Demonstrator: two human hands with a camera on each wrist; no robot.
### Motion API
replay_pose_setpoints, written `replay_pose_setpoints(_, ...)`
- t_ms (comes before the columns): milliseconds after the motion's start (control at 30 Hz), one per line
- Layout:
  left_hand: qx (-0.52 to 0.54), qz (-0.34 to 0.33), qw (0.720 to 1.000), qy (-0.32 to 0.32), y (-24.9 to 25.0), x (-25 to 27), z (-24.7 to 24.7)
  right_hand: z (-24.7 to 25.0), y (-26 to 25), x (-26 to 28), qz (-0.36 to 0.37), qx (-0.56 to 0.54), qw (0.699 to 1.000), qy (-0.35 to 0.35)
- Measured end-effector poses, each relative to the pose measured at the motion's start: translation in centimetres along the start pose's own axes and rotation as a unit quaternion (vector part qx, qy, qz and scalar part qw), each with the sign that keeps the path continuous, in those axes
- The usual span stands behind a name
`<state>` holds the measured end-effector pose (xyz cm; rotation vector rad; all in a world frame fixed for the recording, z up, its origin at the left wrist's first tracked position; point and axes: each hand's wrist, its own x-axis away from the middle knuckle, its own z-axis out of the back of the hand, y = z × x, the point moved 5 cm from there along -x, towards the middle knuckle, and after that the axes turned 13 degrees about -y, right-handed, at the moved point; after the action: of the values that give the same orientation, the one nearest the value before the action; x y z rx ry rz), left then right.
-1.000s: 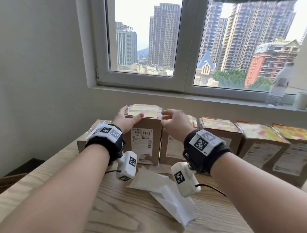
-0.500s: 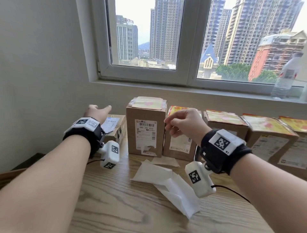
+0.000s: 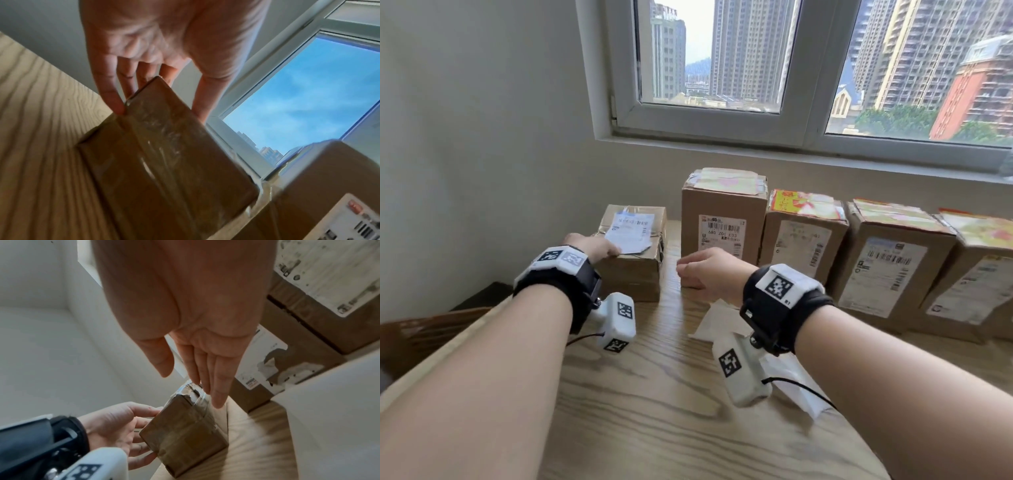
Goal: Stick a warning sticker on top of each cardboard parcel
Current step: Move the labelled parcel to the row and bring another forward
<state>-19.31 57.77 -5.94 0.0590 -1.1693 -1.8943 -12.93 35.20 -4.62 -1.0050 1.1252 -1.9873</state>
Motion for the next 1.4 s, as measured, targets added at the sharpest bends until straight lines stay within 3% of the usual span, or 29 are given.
replay_pose_setpoints(233, -0.029, 0.024, 0.991, -0.129, -2.5, 5.9, 0.1, -3.2, 0.3, 0.6, -0.035, -0.068, 0.997, -0.023)
replay_pose_setpoints(600, -0.024, -0.040, 0.992, -0.117, -5.7, 10.8, 0.6, -5.3, -1.0, 5.0, 0.010, -0.043, 0.999, -0.027)
replay_pose_setpoints(733, -0.044, -0.078, 0.989, -0.115, -4.2, 13.7, 1.5, -4.5, -2.1, 8.4, 0.032, 0.004, 0.999, 0.003)
replay_pose_setpoints(867, -0.073, -0.144, 0.974, -0.157, 0.0, 17.8, 0.2, -1.9, -2.9, 13.0, 0.053, 0.041, 0.997, 0.037)
replay_pose_setpoints(1100, -0.067, -0.226, 0.949, -0.211, 5.9, 22.3, -6.7, 5.3, -0.9, 21.5, 0.044, 0.034, 0.988, 0.141)
replay_pose_setpoints(1267, -0.074, -0.292, 0.913, -0.275, 9.4, 24.9, -15.3, 9.9, 3.8, 27.1, 0.007, 0.008, 0.980, 0.200)
replay_pose_setpoints(1400, -0.068, -0.299, 0.896, -0.320, 10.6, 25.5, -21.6, 12.8, 8.5, 29.6, -0.010, -0.014, 0.971, 0.237)
